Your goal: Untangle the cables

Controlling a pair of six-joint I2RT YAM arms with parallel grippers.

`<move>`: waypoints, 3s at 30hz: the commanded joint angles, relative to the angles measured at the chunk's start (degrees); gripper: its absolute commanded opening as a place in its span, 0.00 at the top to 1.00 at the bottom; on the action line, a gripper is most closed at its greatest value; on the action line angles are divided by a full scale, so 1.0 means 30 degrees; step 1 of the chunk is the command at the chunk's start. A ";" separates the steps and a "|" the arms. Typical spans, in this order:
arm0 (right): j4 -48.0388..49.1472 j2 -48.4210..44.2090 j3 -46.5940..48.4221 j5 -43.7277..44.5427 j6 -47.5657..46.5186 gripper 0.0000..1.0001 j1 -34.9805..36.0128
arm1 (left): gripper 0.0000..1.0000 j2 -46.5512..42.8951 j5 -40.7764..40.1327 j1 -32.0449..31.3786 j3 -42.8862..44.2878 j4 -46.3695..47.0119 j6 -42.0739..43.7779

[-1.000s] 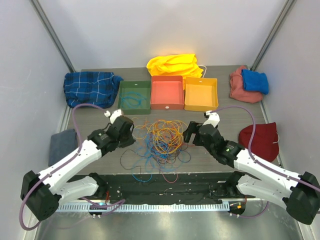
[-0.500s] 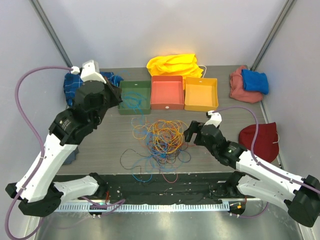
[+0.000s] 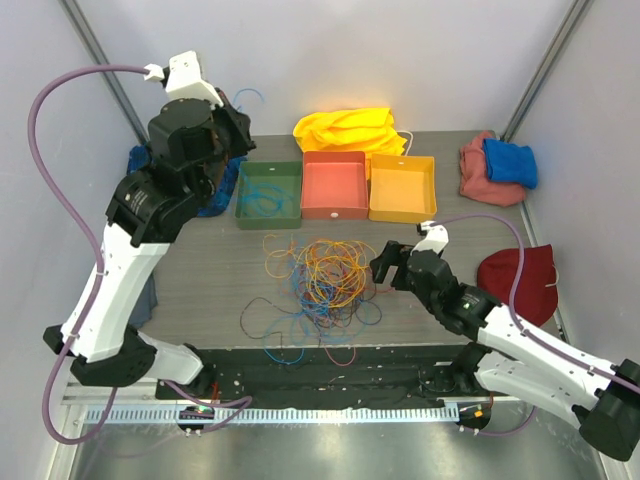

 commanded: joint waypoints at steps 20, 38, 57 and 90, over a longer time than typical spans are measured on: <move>0.3870 0.3334 0.2719 -0.2900 -0.1284 0.06 0.0294 | 1.00 0.3884 0.0391 0.0401 0.3440 -0.0493 0.0995; 0.1408 -0.0916 0.0491 -0.0351 -0.1899 0.05 0.0266 | 1.00 0.6490 0.0625 0.4152 0.0949 0.1587 -0.0119; 0.1320 0.0108 0.0958 0.0646 -0.2896 0.04 0.0236 | 1.00 0.7957 0.1005 0.5705 0.0331 0.2788 -0.0179; 0.1496 0.0753 0.0169 0.2515 -0.1697 0.04 0.0236 | 0.08 0.2102 0.2552 0.1960 -1.1201 0.2262 -0.2403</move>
